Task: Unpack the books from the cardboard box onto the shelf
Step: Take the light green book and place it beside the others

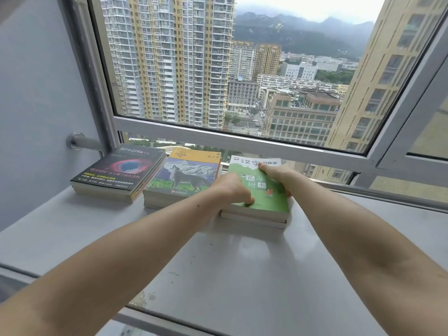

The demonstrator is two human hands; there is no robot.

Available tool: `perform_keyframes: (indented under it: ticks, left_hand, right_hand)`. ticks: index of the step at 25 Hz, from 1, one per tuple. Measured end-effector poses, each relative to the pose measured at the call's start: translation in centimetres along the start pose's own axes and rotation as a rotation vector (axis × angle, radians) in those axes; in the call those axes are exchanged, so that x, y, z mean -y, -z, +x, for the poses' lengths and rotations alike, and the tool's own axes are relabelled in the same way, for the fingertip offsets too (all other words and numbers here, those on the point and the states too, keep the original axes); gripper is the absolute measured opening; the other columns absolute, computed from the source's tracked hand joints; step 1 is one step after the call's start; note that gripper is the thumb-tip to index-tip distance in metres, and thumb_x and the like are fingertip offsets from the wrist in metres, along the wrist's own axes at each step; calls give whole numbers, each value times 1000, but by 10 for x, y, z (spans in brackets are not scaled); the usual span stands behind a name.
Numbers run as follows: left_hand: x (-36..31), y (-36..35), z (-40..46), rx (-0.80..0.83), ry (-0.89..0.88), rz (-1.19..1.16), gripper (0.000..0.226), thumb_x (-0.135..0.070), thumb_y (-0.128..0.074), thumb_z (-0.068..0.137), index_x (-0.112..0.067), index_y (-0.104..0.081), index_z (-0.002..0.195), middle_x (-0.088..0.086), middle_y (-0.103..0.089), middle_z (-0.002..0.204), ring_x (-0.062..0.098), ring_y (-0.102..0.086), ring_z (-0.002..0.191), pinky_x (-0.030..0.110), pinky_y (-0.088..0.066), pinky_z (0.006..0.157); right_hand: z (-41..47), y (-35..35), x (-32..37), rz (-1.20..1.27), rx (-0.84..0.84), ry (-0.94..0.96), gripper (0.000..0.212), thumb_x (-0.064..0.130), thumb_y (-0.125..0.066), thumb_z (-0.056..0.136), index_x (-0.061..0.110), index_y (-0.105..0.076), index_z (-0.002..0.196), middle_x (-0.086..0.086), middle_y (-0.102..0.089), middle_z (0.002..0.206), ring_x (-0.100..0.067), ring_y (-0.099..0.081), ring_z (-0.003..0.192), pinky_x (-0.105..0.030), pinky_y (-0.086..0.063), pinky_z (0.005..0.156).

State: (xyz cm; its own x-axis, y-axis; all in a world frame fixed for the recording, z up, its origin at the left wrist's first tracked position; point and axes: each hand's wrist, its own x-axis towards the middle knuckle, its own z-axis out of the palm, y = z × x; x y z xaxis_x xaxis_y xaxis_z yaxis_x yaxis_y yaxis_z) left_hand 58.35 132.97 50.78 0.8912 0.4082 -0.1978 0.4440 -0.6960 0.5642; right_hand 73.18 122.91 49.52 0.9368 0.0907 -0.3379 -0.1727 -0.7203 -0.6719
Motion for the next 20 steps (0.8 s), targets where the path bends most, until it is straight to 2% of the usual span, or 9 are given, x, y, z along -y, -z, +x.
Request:
perform_keyframes:
  ticks: [1,5,7,9,11,13,14,17,20]
  left_hand:
    - [0,-1,1,-3,-7,13,48,-37,-76,83,-6,-60,116,10,-63,115,26,-60,109,29,-47,79]
    - [-2,2,4,20,-29,104,40,-44,-74,82,-10,-56,94,6,-60,100,24,-57,95,29,-45,73]
    - [-4,6,5,-2,-75,228,45,-51,-72,81,-12,-50,75,3,-53,82,22,-52,84,28,-41,64]
    - [-7,13,4,-43,-161,340,48,-53,-73,79,-13,-47,69,1,-49,75,19,-49,75,29,-39,57]
    - [-11,19,8,-47,-253,396,44,-49,-75,78,-11,-54,83,2,-53,91,20,-51,84,33,-48,72]
    - [-18,23,13,-29,-332,416,48,-46,-76,79,-9,-57,104,6,-57,112,24,-54,105,38,-48,93]
    - [-24,23,15,-17,-373,414,51,-45,-75,80,-7,-58,111,8,-59,121,25,-55,114,38,-47,98]
    - [-48,16,13,66,-504,405,66,-44,-75,82,-10,-54,135,6,-56,137,25,-52,126,35,-44,103]
    - [-81,-4,4,207,-687,397,67,-39,-77,82,-14,-51,139,3,-56,139,23,-52,128,36,-43,106]
  right_hand:
    - [-2,3,0,-76,-16,-3,100,76,-66,70,4,-46,136,-18,-58,127,-37,-67,87,-40,-53,57]
    - [-3,15,-10,-164,7,15,83,77,-61,73,2,-56,108,-16,-64,82,-30,-65,62,-32,-50,48]
    - [-5,20,-16,-199,-16,81,76,72,-61,78,2,-56,106,-15,-65,78,-28,-66,61,-31,-52,49]
    - [-8,26,-22,-258,-31,162,69,66,-60,83,2,-58,108,-14,-68,79,-25,-69,63,-31,-54,52]
    - [-13,40,-33,-282,-7,212,63,58,-62,87,1,-56,110,-13,-69,85,-23,-70,67,-31,-55,54]
    - [-21,58,-49,-314,45,238,58,51,-65,88,-3,-58,111,-12,-69,91,-21,-69,72,-31,-57,57]
    - [-28,70,-59,-373,55,241,57,48,-67,88,-3,-61,112,-11,-68,93,-20,-68,76,-33,-58,62]
    - [-56,100,-90,-617,-5,260,58,46,-71,85,2,-62,121,-6,-65,113,-23,-62,100,-34,-54,84]
    - [-96,126,-125,-653,-106,243,63,47,-74,81,17,-53,132,-1,-56,131,-22,-53,119,-31,-44,92]
